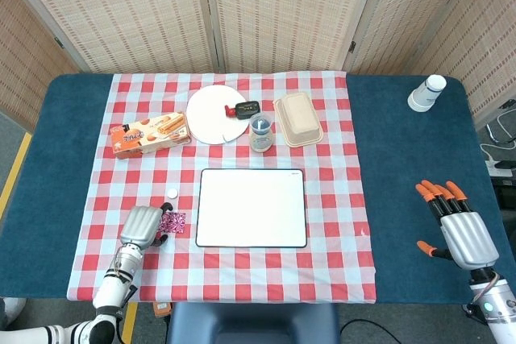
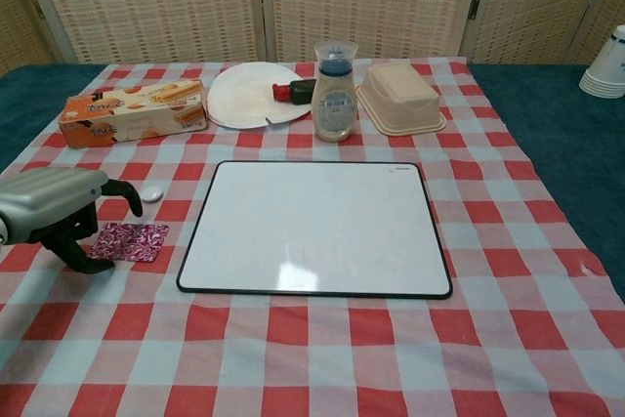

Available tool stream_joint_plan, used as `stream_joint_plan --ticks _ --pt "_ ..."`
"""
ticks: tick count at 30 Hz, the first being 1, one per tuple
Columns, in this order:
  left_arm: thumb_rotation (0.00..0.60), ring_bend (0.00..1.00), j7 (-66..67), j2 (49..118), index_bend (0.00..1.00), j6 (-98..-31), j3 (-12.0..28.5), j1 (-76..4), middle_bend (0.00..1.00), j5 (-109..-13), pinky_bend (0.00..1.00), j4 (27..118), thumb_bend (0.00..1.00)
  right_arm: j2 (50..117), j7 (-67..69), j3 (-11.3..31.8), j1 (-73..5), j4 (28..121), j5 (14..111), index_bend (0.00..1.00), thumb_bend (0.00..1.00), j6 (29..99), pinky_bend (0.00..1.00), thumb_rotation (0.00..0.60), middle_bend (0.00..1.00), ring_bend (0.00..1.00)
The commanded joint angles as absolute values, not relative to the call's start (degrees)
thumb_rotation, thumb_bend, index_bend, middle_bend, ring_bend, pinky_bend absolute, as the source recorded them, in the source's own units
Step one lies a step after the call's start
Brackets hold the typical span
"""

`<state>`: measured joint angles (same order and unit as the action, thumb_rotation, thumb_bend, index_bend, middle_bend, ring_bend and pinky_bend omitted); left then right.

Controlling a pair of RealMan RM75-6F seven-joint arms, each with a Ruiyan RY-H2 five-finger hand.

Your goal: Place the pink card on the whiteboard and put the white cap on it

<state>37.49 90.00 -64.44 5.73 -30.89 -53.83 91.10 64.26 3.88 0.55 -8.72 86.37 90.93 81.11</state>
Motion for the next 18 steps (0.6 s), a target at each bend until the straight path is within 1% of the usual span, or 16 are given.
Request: stream_joint_plan --ticks 1,18 --pt "0.6 1.0 37.13 89.91 0.31 -64.3 5.86 -31.03 1.0 -53.61 1.0 90.91 0.24 64.27 3.9 0.61 -8.71 86.35 90.85 0.08 0.0 81.13 0.0 0.6 0.04 0.0" --pt "0.6 1.0 36.46 89.79 0.31 -63.91 5.72 -31.92 1.0 -52.9 1.0 90.15 0.24 64.42 3.65 0.77 -8.93 86.22 90.36 0.08 0.0 80.55 0.0 0.6 0.04 0.0"
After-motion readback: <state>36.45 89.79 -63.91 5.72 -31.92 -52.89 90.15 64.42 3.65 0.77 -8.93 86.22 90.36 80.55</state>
